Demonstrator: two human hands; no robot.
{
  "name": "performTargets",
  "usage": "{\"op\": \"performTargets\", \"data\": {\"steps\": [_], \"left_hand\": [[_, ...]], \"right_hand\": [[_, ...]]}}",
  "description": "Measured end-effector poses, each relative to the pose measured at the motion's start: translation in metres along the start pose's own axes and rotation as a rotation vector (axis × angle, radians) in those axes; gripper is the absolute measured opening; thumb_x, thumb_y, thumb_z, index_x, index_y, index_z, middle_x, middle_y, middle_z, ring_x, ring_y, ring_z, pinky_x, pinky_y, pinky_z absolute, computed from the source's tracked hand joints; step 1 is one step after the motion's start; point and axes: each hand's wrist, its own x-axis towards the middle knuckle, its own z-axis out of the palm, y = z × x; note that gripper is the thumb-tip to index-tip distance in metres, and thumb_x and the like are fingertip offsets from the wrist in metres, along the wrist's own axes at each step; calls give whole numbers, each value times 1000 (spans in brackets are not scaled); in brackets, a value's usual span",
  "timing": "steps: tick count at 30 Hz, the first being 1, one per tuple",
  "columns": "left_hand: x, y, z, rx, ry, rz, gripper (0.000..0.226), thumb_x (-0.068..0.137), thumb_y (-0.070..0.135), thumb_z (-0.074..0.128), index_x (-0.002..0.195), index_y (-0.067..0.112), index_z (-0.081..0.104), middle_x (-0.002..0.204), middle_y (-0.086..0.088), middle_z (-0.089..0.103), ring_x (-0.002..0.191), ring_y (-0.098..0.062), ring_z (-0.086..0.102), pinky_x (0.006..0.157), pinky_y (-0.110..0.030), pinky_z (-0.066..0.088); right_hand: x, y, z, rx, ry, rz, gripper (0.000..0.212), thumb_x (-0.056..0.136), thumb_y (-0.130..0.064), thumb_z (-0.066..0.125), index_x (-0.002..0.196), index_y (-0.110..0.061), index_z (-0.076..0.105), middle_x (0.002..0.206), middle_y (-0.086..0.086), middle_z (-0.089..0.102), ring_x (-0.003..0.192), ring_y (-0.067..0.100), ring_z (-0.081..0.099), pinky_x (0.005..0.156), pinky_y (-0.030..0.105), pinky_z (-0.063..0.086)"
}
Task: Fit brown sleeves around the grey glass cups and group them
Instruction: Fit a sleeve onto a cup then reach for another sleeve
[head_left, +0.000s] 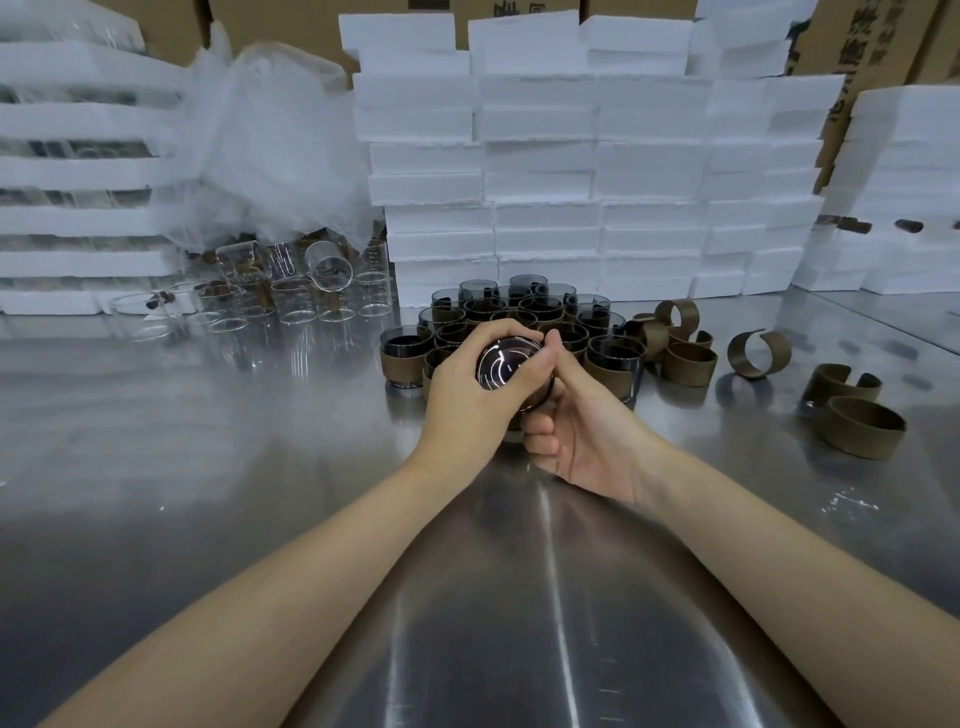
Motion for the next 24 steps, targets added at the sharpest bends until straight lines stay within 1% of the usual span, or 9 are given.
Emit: {"op": "performTargets", "data": {"steps": [4, 6, 8, 9, 12, 16, 19, 22, 24], "left_hand": [[1, -2, 1, -16, 42, 18, 6, 93, 23, 65, 94, 27, 69, 92, 16, 71, 89, 2, 65, 78, -10, 45], [2, -1, 2, -16, 76, 16, 12, 96, 22, 59, 95, 28, 69, 93, 18, 72, 92, 3, 65, 81, -9, 45], [3, 0, 3, -15, 87, 11, 22, 101, 23, 52, 91, 29, 70, 92, 17, 73, 94, 1, 66, 84, -12, 46], [3, 1, 3, -24, 94, 0, 28, 103, 24, 48, 88, 29, 71, 91, 15, 73, 93, -2, 67, 84, -14, 47], [3, 0, 3, -98, 141, -67, 46, 106, 31, 36, 81, 27, 74, 88, 7, 75, 88, -8, 70, 79, -24, 53], [5, -3, 2, -153, 215, -139, 52, 107, 36, 25, 88, 18, 70, 101, -3, 76, 99, -20, 70, 94, -49, 53], [6, -4, -1, -119, 243, -100, 42, 107, 33, 26, 101, 16, 64, 116, -1, 70, 111, -18, 65, 103, -48, 47], [0, 0, 3, 68, 140, 81, 31, 107, 29, 30, 119, 25, 59, 132, 10, 60, 124, -6, 55, 109, -34, 42], [-5, 2, 7, 294, 17, 314, 34, 105, 22, 34, 131, 20, 55, 146, 0, 49, 138, -10, 42, 115, -28, 32]], "right_hand": [[-1, -1, 1, -26, -36, 9, 50, 62, -75, 63, 58, -25, 60, 50, -3, 44, 41, 10, 42, 41, 18, 36], [-1, 0, 0, -39, -64, 9, 51, 67, -76, 59, 65, -24, 64, 51, -3, 43, 41, 10, 41, 42, 18, 36], [0, 0, 0, -51, -92, -16, 51, 75, -74, 56, 85, -25, 68, 58, -3, 42, 43, 9, 40, 43, 19, 37], [0, 0, 0, -54, -105, -30, 50, 78, -73, 55, 93, -27, 68, 62, -2, 40, 43, 9, 39, 43, 19, 37], [1, 2, -1, -52, -120, -46, 51, 77, -71, 58, 98, -25, 63, 61, -3, 33, 43, 8, 35, 43, 20, 36], [-1, 4, 1, -133, -98, -176, 48, 82, -60, 59, 114, -24, 60, 45, -5, 33, 38, 12, 39, 43, 20, 32], [-2, 3, 7, -370, 62, -430, 48, 79, -36, 74, 112, -11, 50, 53, 1, 52, 47, 16, 53, 43, 22, 38], [0, 6, 9, -535, 248, -594, 53, 74, -25, 80, 112, -28, 43, 67, 0, 66, 54, 13, 62, 43, 23, 44], [3, 8, 3, -647, 406, -684, 44, 70, -26, 76, 98, -32, 42, 69, -12, 68, 51, 2, 59, 45, 18, 43]]}}
